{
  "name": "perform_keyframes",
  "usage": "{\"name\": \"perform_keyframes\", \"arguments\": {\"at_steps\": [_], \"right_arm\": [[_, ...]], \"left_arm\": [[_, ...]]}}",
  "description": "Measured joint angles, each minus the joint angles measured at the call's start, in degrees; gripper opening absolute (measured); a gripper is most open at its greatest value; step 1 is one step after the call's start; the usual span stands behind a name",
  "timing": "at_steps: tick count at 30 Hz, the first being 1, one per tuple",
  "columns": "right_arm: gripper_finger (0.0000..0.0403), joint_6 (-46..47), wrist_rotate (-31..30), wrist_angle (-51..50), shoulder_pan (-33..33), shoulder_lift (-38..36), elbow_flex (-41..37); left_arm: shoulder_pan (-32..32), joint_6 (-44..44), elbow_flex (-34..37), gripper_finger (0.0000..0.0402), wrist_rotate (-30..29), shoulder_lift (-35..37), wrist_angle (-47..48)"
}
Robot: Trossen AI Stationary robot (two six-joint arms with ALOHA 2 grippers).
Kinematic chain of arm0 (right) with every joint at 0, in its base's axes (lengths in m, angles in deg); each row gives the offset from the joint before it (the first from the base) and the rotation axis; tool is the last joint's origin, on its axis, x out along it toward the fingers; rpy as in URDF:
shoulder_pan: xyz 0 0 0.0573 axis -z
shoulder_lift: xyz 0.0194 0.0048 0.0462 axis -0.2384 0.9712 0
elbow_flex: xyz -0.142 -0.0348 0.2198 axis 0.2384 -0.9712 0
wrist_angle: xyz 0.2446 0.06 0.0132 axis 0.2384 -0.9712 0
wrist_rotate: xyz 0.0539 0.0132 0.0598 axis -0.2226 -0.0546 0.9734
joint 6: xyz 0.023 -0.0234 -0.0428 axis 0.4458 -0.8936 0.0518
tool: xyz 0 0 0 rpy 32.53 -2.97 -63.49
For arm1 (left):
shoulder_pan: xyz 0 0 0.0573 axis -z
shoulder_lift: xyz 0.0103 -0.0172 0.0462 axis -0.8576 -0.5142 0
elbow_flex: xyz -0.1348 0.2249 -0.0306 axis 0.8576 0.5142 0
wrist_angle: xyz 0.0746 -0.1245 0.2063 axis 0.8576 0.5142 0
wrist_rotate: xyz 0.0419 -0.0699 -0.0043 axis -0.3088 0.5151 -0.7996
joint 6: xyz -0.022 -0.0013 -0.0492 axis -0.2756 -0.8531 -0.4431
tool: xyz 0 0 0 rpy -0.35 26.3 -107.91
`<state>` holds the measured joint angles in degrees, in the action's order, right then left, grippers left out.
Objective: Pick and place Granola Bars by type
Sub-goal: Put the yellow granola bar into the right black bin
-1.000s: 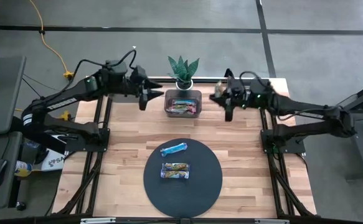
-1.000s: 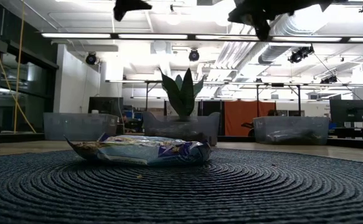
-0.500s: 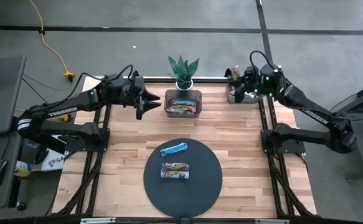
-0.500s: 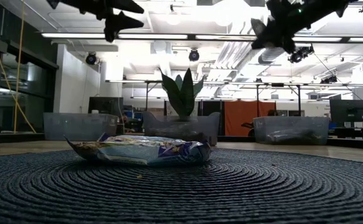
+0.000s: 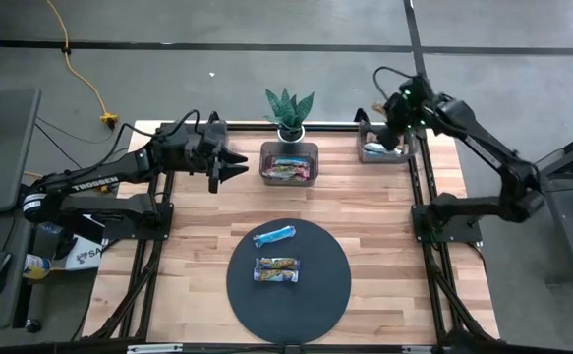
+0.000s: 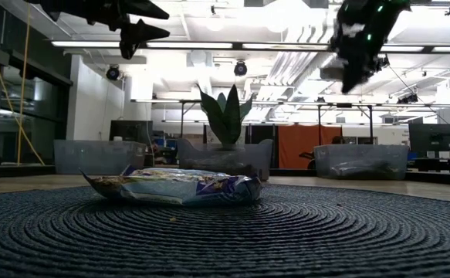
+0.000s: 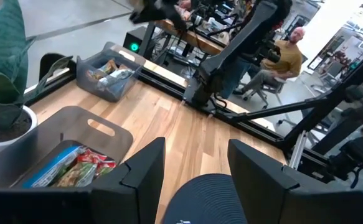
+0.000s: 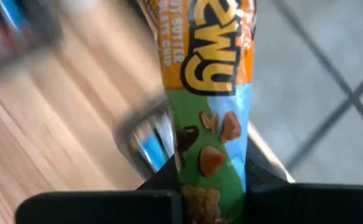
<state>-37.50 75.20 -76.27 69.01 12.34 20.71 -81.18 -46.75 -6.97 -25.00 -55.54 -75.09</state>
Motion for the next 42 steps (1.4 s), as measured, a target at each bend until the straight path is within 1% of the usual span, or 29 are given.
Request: {"name": "perform_keyframes", "arguments": {"at_steps": [3,7,12,17,21,25,33,39,42], "right_arm": [[0.0039,-6.8,-3.0,-4.8,1.1,5.4,0.7],[0.0039,-13.2,-9.9,-6.6,2.1,11.3,0.7],[0.0039,-17.9,-12.6,-6.7,2.6,16.2,0.6],[0.0039,-17.7,-17.3,-7.4,2.6,19.7,0.6],[0.0039,-17.1,-19.4,-9.0,2.6,21.8,0.6],[0.0039,-14.0,-23.2,-8.8,2.4,23.6,0.6],[0.0039,-12.7,-22.9,-6.9,1.0,25.9,0.6],[0.0039,-11.4,-19.6,-4.0,0.9,27.6,0.6],[0.0039,-10.5,-19.1,-3.7,0.9,29.2,0.6]], "left_arm": [[0.0,0.3,0.0,0.0172,0.0,0.0,0.0],[0.0,0.4,0.0,0.0172,0.0,0.0,0.0],[0.0,0.4,0.0,0.0172,0.0,0.0,0.0],[0.0,0.6,0.0,0.0172,0.0,0.0,0.1],[0.0,0.9,0.0,0.0172,0.0,0.0,0.2],[0.0,1.9,0.0,0.0172,-0.1,0.0,0.2],[0.0,2.1,0.0,0.0172,-0.1,0.0,0.2],[0.0,2.1,0.0,0.0172,-0.2,0.0,0.2],[0.0,2.1,0.0,0.0172,-0.3,0.0,0.2]]}}
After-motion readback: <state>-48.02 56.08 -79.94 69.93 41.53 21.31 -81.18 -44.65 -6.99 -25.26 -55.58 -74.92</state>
